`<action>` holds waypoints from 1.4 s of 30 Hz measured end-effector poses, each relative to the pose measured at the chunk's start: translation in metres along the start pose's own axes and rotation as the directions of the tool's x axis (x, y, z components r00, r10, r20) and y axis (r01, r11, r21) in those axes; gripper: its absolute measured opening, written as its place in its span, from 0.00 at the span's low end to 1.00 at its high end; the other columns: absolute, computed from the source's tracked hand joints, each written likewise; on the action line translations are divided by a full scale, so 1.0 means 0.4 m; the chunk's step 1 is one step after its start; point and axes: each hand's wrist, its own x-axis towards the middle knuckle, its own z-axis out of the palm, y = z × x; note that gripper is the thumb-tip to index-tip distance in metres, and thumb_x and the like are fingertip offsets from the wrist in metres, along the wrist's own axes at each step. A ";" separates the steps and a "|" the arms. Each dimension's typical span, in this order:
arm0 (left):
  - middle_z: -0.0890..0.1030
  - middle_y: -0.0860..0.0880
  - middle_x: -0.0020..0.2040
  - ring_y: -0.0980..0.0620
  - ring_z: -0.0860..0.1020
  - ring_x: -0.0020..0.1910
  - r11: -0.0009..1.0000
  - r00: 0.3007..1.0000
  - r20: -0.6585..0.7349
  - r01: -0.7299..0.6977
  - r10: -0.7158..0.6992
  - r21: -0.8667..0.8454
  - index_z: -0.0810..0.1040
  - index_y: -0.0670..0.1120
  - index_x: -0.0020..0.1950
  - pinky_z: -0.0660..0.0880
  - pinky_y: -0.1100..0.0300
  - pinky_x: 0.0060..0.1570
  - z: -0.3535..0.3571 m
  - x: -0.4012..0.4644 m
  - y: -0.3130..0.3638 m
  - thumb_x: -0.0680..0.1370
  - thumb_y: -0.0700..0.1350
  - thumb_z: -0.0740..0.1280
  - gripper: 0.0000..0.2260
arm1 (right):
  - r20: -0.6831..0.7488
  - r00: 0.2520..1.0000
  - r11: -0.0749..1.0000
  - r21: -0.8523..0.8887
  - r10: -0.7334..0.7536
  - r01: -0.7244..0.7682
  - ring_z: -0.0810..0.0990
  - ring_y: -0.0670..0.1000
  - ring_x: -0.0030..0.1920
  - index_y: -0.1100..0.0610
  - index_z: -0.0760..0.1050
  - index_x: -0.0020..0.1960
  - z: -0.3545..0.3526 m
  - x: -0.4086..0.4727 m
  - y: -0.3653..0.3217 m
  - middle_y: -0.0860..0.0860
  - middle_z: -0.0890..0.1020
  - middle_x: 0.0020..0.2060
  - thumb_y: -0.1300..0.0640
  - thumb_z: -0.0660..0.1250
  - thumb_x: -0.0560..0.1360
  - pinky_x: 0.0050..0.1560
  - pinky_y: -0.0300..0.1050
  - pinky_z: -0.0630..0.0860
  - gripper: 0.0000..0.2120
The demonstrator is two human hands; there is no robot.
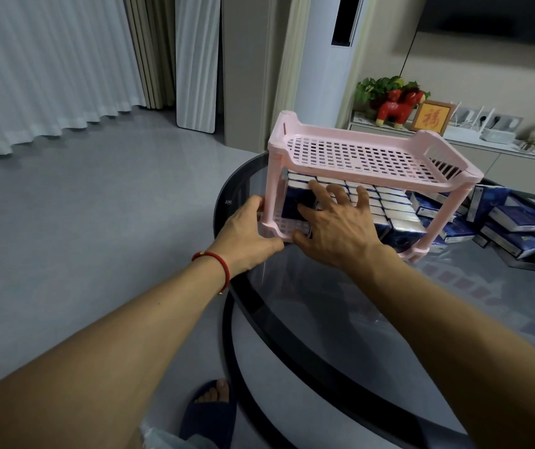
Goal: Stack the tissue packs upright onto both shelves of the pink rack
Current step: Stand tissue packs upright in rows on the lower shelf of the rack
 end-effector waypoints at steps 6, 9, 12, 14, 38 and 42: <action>0.77 0.49 0.67 0.48 0.75 0.67 1.000 1.000 0.004 -0.008 0.007 0.012 0.68 0.50 0.72 0.76 0.47 0.66 -0.003 0.002 0.000 0.73 0.43 0.77 0.30 | 0.010 1.000 1.000 -0.011 -0.001 0.001 0.52 0.59 0.80 0.43 0.69 0.73 -0.004 0.000 0.003 0.53 0.51 0.82 0.34 0.53 0.79 0.76 0.70 0.50 0.27; 0.77 0.49 0.66 0.48 0.75 0.66 1.000 1.000 -0.001 -0.012 0.012 0.016 0.68 0.50 0.72 0.77 0.48 0.66 -0.002 0.002 0.000 0.73 0.43 0.77 0.30 | 0.005 1.000 1.000 -0.009 -0.002 0.002 0.53 0.59 0.80 0.43 0.71 0.71 -0.002 -0.003 0.004 0.54 0.50 0.82 0.34 0.54 0.79 0.75 0.69 0.52 0.26; 0.76 0.49 0.67 0.48 0.75 0.66 1.000 1.000 -0.009 -0.004 0.004 0.025 0.68 0.50 0.73 0.75 0.52 0.64 0.000 0.006 0.000 0.74 0.43 0.77 0.30 | -0.025 1.000 1.000 0.005 -0.009 0.010 0.55 0.61 0.79 0.43 0.72 0.70 0.002 -0.008 0.004 0.56 0.51 0.82 0.35 0.55 0.78 0.75 0.68 0.56 0.24; 0.76 0.49 0.67 0.49 0.74 0.67 1.000 1.000 -0.014 0.006 -0.006 0.026 0.67 0.50 0.73 0.73 0.55 0.61 0.001 0.010 0.000 0.74 0.43 0.77 0.31 | -0.049 0.999 1.000 0.010 -0.012 0.012 0.56 0.62 0.79 0.43 0.73 0.69 0.000 -0.010 0.004 0.57 0.52 0.81 0.36 0.56 0.78 0.75 0.68 0.57 0.23; 0.80 0.50 0.47 0.57 0.75 0.38 0.975 0.966 0.138 -0.214 0.221 -0.065 0.76 0.50 0.51 0.71 0.73 0.37 0.316 -0.132 0.265 0.74 0.37 0.70 0.10 | -0.185 0.901 0.896 0.298 0.393 -0.330 0.78 0.52 0.50 0.52 0.79 0.57 0.037 -0.427 0.406 0.50 0.79 0.52 0.52 0.66 0.78 0.48 0.52 0.79 0.09; 0.81 0.51 0.49 0.58 0.77 0.41 0.970 0.952 0.215 -0.189 0.219 -0.154 0.79 0.50 0.52 0.72 0.74 0.40 0.436 -0.136 0.325 0.75 0.36 0.70 0.11 | -0.323 0.649 0.716 0.165 0.689 -0.678 0.70 0.57 0.47 0.58 0.73 0.54 0.086 -0.483 0.561 0.57 0.74 0.49 0.57 0.68 0.72 0.45 0.52 0.67 0.12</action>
